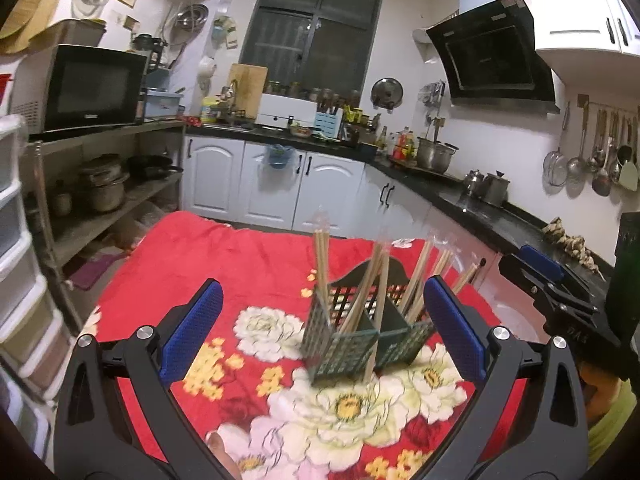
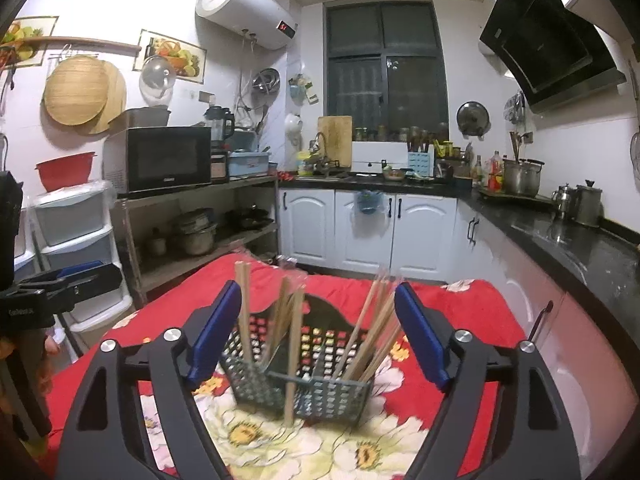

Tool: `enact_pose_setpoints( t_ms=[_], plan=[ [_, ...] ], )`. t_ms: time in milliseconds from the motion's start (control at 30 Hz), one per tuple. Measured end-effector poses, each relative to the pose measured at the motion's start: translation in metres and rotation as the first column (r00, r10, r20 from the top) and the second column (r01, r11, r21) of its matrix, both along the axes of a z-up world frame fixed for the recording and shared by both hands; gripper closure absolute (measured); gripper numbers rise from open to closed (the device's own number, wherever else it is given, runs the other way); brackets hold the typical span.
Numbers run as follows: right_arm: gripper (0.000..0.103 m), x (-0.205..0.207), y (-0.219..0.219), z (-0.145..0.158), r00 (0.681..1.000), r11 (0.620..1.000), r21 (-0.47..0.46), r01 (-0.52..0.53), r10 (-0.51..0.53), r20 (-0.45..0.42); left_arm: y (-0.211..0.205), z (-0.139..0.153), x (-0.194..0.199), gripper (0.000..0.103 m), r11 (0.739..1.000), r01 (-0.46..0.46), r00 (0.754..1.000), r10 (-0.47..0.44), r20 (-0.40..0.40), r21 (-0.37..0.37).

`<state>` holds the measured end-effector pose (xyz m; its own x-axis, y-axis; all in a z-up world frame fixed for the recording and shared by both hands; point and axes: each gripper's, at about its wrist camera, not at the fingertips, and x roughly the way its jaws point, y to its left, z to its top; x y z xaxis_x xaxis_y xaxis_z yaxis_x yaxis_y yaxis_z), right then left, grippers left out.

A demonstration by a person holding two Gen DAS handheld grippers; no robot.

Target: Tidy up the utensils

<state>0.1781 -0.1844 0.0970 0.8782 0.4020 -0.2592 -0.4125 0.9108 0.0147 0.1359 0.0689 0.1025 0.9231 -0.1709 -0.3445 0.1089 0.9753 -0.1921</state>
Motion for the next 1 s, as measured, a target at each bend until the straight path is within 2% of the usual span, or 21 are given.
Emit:
enact_pose_setpoints(
  t_ms=[233, 433, 800, 1000],
  plan=[
    [0.017, -0.026, 0.003, -0.013, 0.999, 1.000, -0.017, -0.024, 0.024, -0.042, -0.010, -0.015, -0.036, 0.010, 0.998, -0.039, 0.999, 0.041, -0.023, 0.052],
    [0.012, -0.049, 0.001, -0.027, 0.996, 0.999, -0.020, -0.028, 0.026, -0.081, -0.024, -0.029, -0.057, 0.010, 0.997, -0.028, 0.999, 0.031, -0.034, 0.075],
    [0.007, -0.082, -0.021, -0.052, 0.988, 0.997, -0.073, 0.019, -0.030, -0.151, -0.050, -0.066, -0.062, 0.010, 0.993, -0.015, 0.991, 0.030, -0.128, 0.119],
    [0.006, -0.087, -0.029, -0.082, 0.986, 0.994, -0.092, 0.060, -0.074, -0.151, -0.059, -0.090, -0.065, 0.010, 0.992, -0.008, 0.992, 0.025, -0.127, 0.128]
  ],
)
